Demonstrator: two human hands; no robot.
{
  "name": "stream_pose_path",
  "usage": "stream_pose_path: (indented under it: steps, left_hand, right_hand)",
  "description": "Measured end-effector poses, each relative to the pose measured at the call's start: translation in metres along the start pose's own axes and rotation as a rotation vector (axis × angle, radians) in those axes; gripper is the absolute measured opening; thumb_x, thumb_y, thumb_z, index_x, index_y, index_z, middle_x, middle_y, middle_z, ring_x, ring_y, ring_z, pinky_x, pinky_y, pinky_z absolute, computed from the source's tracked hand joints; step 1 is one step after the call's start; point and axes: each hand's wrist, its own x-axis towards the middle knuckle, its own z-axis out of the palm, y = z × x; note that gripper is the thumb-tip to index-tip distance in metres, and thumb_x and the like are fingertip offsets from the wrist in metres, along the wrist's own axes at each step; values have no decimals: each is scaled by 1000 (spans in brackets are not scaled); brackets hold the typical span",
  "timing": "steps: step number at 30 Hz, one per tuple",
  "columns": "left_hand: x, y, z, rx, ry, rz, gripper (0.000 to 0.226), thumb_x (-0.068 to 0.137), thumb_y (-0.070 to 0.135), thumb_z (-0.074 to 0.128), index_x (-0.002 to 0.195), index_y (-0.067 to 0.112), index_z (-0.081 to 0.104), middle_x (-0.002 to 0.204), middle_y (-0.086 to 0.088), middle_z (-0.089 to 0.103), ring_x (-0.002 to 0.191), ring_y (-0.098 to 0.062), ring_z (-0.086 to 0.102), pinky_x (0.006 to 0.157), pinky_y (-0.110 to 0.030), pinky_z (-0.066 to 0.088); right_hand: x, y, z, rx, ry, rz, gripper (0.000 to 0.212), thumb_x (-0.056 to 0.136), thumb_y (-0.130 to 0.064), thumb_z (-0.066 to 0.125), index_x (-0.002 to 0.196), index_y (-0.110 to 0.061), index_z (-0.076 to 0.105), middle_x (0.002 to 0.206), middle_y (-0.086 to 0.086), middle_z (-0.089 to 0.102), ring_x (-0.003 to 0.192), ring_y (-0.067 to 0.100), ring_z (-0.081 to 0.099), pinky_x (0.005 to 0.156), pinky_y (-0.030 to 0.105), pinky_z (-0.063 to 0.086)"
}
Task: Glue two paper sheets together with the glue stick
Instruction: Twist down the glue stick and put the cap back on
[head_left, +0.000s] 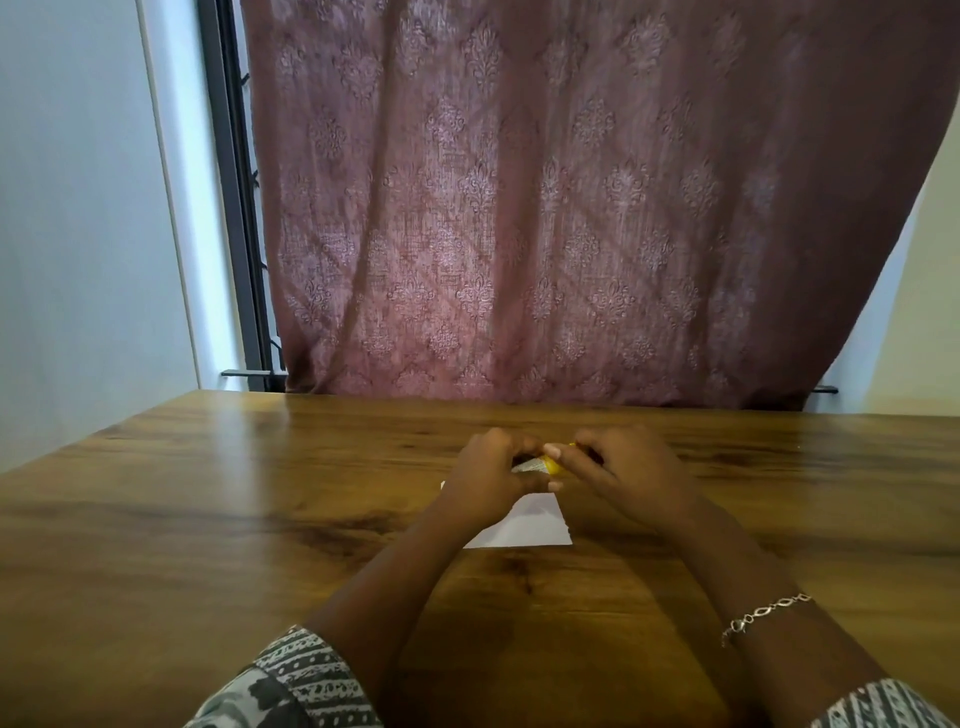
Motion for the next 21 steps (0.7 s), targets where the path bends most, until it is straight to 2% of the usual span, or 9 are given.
stream_pose_path:
  steps: [3,5,7,11,14,17,19,21]
  left_hand:
    - [-1,-1,-2,-48,-8,-22,24,76,13,71,97,1,68,84,-24,68,74,-34,63,67,-46,53]
    - [-1,-1,-4,-75,9,-24,26,74,13,73,97,2,69,88,-26,69,75,-38,62,67,-48,54]
    - [-1,0,-4,-78,26,-18,28,71,13,75,96,1,70,84,-23,69,71,-36,61,66,-48,53]
    - [0,-1,-1,-74,65,-13,26,69,11,77,91,0,70,68,-8,62,59,-15,50,63,-43,49]
    - [0,-1,2,-51,86,7,24,69,13,77,87,-2,69,67,-10,60,55,-11,46,59,-32,41]
    - [0,-2,3,-6,85,32,25,70,15,76,85,-3,68,70,-20,63,59,-15,48,59,-27,36]
    - [0,-3,3,-17,93,45,23,71,14,75,87,-2,68,78,-22,68,61,-15,51,61,-28,40]
    - [1,-3,1,-53,117,50,24,73,12,74,94,1,69,84,-19,71,62,-9,55,63,-30,47]
  right_hand:
    - [-1,-4,-1,103,11,-28,14,85,-29,59,93,-17,62,66,-13,48,61,4,45,54,21,33]
    - [-1,-5,-1,126,0,-48,19,83,-19,62,101,-16,62,68,-19,47,63,2,46,55,16,32]
    - [0,-4,0,87,10,-56,17,83,-18,62,100,-15,62,66,-19,46,61,2,45,53,16,31]
    - [0,-4,1,-8,1,-40,16,88,-29,54,90,-14,59,63,-12,44,59,7,42,52,25,31]
    - [0,-3,1,-83,22,-17,32,90,-42,47,66,-20,48,54,-8,40,52,10,39,49,29,27]
    - [1,-3,3,-108,43,21,41,89,-47,45,58,-20,43,49,-7,38,47,10,35,48,30,25]
    - [-1,-4,4,-11,79,18,32,88,-43,49,63,-23,47,54,-8,42,51,7,39,49,27,28]
    - [-2,-6,5,142,97,-10,10,86,-31,57,90,-22,58,70,-11,51,59,0,43,53,17,30]
